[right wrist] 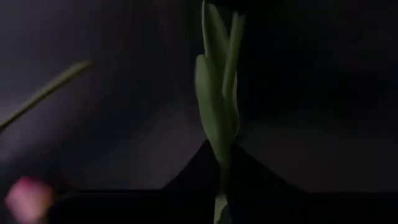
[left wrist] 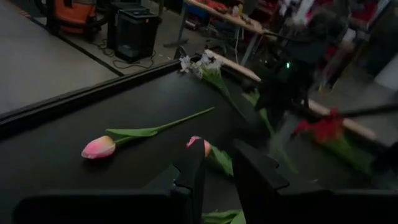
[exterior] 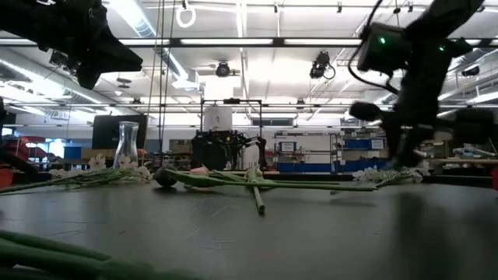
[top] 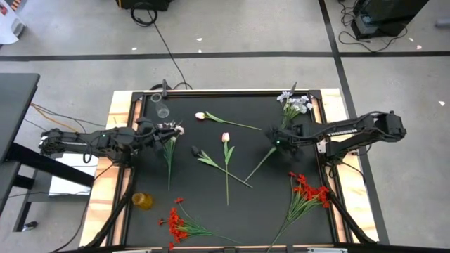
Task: Sort flowers into vase by color
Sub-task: Put the black flower into the transparent vase
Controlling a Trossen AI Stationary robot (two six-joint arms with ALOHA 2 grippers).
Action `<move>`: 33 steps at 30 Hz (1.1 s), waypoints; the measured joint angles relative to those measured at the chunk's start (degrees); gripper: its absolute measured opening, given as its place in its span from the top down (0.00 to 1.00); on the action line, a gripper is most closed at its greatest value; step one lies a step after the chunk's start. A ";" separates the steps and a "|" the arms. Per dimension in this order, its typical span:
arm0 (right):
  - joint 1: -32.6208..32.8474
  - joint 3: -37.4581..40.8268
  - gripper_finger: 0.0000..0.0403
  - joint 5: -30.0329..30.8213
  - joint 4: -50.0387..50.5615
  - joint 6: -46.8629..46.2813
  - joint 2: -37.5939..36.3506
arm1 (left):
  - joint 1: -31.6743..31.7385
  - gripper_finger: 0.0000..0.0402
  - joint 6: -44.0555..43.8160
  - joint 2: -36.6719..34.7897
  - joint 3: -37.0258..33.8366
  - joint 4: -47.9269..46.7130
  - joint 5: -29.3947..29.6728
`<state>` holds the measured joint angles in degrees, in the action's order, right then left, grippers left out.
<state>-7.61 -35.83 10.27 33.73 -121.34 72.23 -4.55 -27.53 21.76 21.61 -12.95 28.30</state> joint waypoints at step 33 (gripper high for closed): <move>-13.91 -27.78 0.95 -18.70 -43.36 100.15 11.77 | 2.66 0.42 1.60 12.00 10.33 15.57 -1.16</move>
<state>-21.52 -63.61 -8.44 -9.63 -21.18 84.00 -1.89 -25.93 33.76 31.93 2.63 27.14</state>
